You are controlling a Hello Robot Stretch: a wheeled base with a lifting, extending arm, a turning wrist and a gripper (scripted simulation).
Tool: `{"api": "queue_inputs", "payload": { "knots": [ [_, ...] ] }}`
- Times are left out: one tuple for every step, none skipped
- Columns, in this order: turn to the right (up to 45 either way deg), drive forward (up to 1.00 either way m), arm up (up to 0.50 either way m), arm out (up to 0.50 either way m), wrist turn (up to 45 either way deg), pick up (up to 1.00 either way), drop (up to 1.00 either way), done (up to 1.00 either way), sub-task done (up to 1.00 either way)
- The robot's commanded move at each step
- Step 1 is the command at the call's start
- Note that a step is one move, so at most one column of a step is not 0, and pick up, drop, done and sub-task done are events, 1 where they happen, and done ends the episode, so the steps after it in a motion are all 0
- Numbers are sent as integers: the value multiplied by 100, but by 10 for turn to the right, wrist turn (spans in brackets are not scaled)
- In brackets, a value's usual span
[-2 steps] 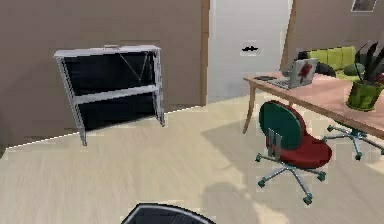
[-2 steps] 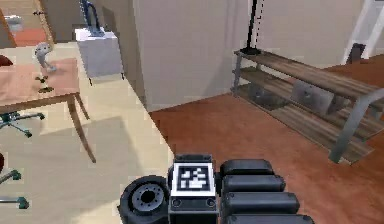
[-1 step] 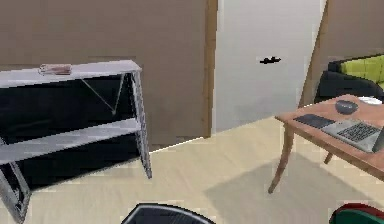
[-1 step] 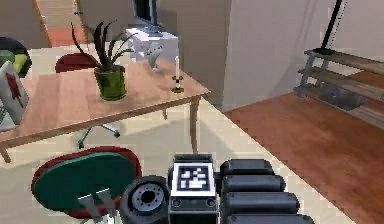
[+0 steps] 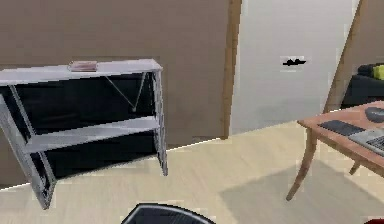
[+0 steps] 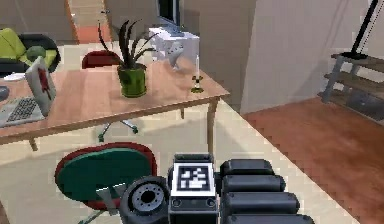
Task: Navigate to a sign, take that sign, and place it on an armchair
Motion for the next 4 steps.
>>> {"api": "queue_inputs", "payload": {
  "knots": [
    [0, 25, 0, 0, 0, 0, 0, 0, 0],
    [120, 0, 0, 0, 0, 0, 0, 0, 0],
    [0, 85, 0, 0, 0, 0, 0, 0, 0],
    [180, 0, 0, 0, 0, 0, 0, 0, 0]
  ]
}}
